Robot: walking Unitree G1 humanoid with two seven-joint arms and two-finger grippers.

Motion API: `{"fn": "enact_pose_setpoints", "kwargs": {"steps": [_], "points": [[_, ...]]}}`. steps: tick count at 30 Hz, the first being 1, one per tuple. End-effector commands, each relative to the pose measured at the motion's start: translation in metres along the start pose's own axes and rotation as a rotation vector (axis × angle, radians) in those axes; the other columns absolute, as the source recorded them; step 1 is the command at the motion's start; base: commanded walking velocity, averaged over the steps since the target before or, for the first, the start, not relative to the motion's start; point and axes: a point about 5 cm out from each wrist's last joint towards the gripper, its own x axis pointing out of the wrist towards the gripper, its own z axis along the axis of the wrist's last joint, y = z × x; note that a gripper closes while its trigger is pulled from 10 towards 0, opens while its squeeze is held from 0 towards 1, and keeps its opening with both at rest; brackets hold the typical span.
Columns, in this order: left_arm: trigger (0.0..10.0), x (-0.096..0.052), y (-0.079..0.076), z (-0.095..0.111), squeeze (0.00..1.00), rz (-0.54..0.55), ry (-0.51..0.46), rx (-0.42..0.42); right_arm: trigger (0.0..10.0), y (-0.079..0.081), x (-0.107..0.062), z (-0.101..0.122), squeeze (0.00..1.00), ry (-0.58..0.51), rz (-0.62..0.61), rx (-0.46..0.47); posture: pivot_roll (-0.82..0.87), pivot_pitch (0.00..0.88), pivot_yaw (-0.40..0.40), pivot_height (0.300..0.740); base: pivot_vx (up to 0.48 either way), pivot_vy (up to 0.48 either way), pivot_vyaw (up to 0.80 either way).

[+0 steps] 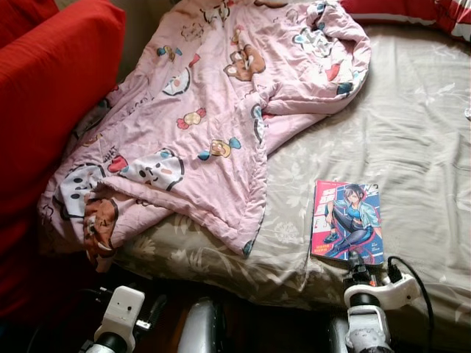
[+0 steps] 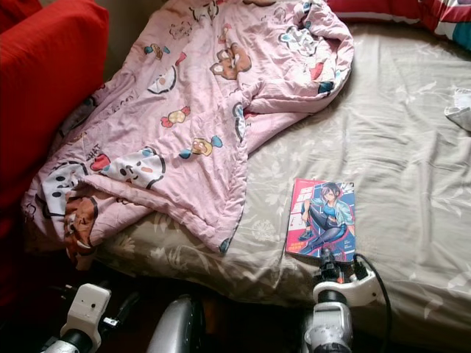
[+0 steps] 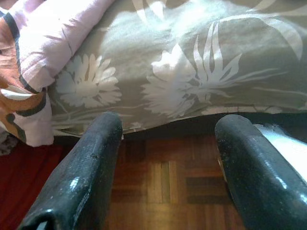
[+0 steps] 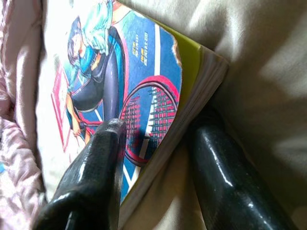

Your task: Clean up the room

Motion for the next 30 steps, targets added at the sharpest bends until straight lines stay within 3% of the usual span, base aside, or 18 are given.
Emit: {"fn": "enact_pose_setpoints", "kwargs": {"steps": [1, 9, 10, 11, 12, 30], "points": [[10.0, -0.009, 0.008, -0.008, 0.0, 0.016, 0.045, 0.012, 10.0, 0.006, 0.001, -0.008, 0.0, 0.028, 0.03, 0.058, 0.21, 0.377, 0.222, 0.591, 0.0, 0.0, 0.0], [10.0, -0.013, 0.008, -0.009, 0.0, 0.013, 0.055, 0.017, 10.0, 0.002, 0.0, -0.009, 0.0, 0.033, 0.019, 0.101, 0.22, 0.383, 0.232, 0.591, 0.0, 0.0, 0.0], [10.0, -0.013, 0.008, -0.009, 0.0, 0.012, 0.056, 0.017, 7.4, 0.002, 0.0, -0.009, 0.0, 0.033, 0.018, 0.105, 0.22, 0.383, 0.232, 0.591, 0.0, 0.0, 0.0], [10.0, -0.013, 0.008, -0.009, 0.0, 0.011, 0.057, 0.018, 7.4, 0.001, -0.001, -0.009, 0.0, 0.034, 0.016, 0.108, 0.22, 0.38, 0.233, 0.591, 0.0, 0.0, 0.0], [10.0, -0.014, 0.008, -0.009, 0.0, 0.008, 0.058, 0.019, 0.0, -0.001, -0.002, -0.009, 0.0, 0.033, 0.008, 0.113, 0.22, 0.375, 0.234, 0.591, 0.0, 0.0, 0.0], [10.0, -0.002, 0.003, -0.011, 0.0, -0.005, 0.066, 0.019, 0.0, -0.01, -0.009, -0.008, 0.0, 0.016, -0.011, 0.072, 0.18, 0.309, 0.214, 0.591, 0.0, 0.0, 0.0]]}}
